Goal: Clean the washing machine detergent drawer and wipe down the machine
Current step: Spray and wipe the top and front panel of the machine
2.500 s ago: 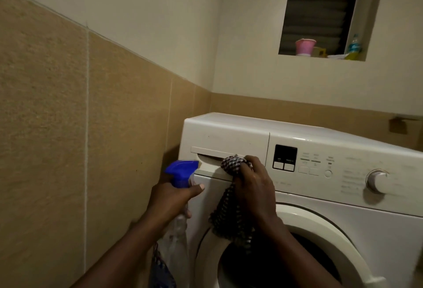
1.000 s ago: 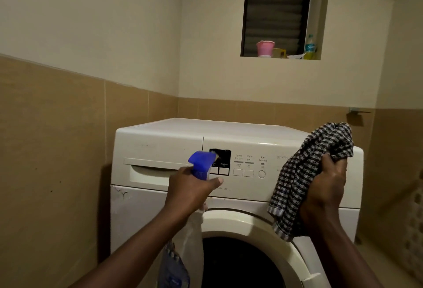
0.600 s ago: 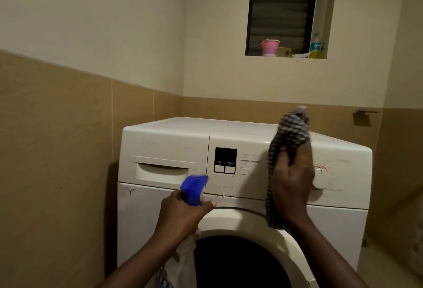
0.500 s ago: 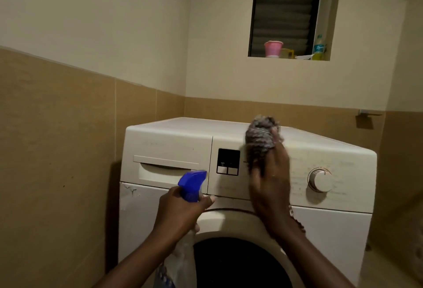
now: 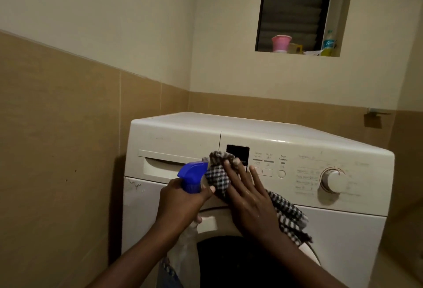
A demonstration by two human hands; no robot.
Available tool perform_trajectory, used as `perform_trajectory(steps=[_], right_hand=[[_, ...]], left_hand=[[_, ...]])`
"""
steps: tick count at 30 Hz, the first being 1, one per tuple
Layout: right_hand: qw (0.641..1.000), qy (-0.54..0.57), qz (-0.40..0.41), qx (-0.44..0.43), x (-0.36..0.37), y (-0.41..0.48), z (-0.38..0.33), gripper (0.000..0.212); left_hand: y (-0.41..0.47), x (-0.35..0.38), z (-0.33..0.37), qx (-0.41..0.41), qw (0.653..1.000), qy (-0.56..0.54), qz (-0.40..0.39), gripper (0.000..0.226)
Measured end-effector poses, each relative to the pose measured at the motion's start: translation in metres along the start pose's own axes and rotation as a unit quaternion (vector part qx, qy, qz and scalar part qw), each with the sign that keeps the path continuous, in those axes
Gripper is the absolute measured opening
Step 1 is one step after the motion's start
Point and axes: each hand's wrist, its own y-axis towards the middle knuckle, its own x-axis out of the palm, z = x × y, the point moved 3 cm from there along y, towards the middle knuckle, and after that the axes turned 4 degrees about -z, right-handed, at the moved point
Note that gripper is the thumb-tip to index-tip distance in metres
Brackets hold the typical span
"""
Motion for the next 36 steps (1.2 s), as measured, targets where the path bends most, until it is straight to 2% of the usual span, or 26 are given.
perform_trajectory(steps=[2, 5, 7, 9, 11, 14, 16, 18, 20, 23, 25, 28, 31, 34, 36], right_hand=[[1.000, -0.004, 0.019, 0.000, -0.001, -0.007, 0.005, 0.035], [0.994, 0.012, 0.090, 0.057, -0.014, 0.017, 0.024, 0.042], [0.983, 0.015, 0.128, 0.131, -0.026, 0.046, 0.037, 0.045], [0.972, 0.022, 0.131, 0.195, -0.036, 0.070, 0.046, 0.045], [0.967, 0.031, 0.131, 0.219, -0.038, 0.068, 0.046, 0.041], [0.982, 0.032, 0.112, 0.147, -0.027, 0.035, 0.023, 0.037], [0.995, 0.034, 0.064, 0.066, -0.016, 0.017, 0.003, 0.034], [0.999, 0.039, 0.021, 0.019, -0.009, 0.010, -0.006, 0.032], [0.997, 0.048, 0.011, 0.054, -0.010, 0.002, -0.001, 0.031], [0.982, 0.088, 0.031, 0.165, -0.012, -0.022, 0.010, 0.033], [0.983, 0.097, 0.023, 0.156, -0.017, -0.025, 0.009, 0.039], [0.984, 0.103, 0.045, 0.136, -0.035, 0.009, 0.018, 0.033], [0.972, 0.106, 0.085, 0.191, -0.052, 0.064, 0.043, 0.030], [0.967, 0.098, 0.064, 0.228, -0.053, 0.080, 0.043, 0.032], [0.978, 0.103, 0.028, 0.181, -0.043, 0.061, 0.023, 0.039]], left_hand=[[0.002, -0.001, -0.001, 0.001, 1.000, -0.005, 0.000, 0.032], [0.001, -0.001, -0.002, -0.002, 1.000, -0.007, -0.009, 0.033], [0.001, -0.001, -0.003, -0.003, 1.000, -0.008, -0.019, 0.033], [0.000, -0.001, -0.004, -0.008, 1.000, -0.004, -0.029, 0.036], [-0.001, -0.002, -0.005, -0.013, 0.999, -0.003, -0.033, 0.038], [-0.003, -0.005, -0.004, -0.013, 1.000, -0.002, -0.024, 0.037], [-0.002, -0.007, -0.001, -0.004, 1.000, -0.002, -0.012, 0.033], [-0.001, -0.007, -0.001, 0.003, 1.000, -0.004, -0.003, 0.033], [-0.002, -0.008, -0.003, 0.000, 1.000, -0.001, -0.003, 0.035], [-0.003, -0.012, -0.005, -0.008, 1.000, -0.002, -0.017, 0.035], [-0.004, -0.015, -0.002, -0.008, 1.000, 0.003, -0.021, 0.033], [-0.006, -0.016, 0.002, 0.002, 1.000, 0.003, -0.027, 0.031], [-0.006, -0.014, 0.005, 0.012, 0.999, 0.007, -0.034, 0.032], [-0.007, -0.013, 0.009, 0.013, 0.999, -0.001, -0.038, 0.031], [-0.008, -0.015, 0.013, 0.016, 0.999, -0.008, -0.033, 0.030]])
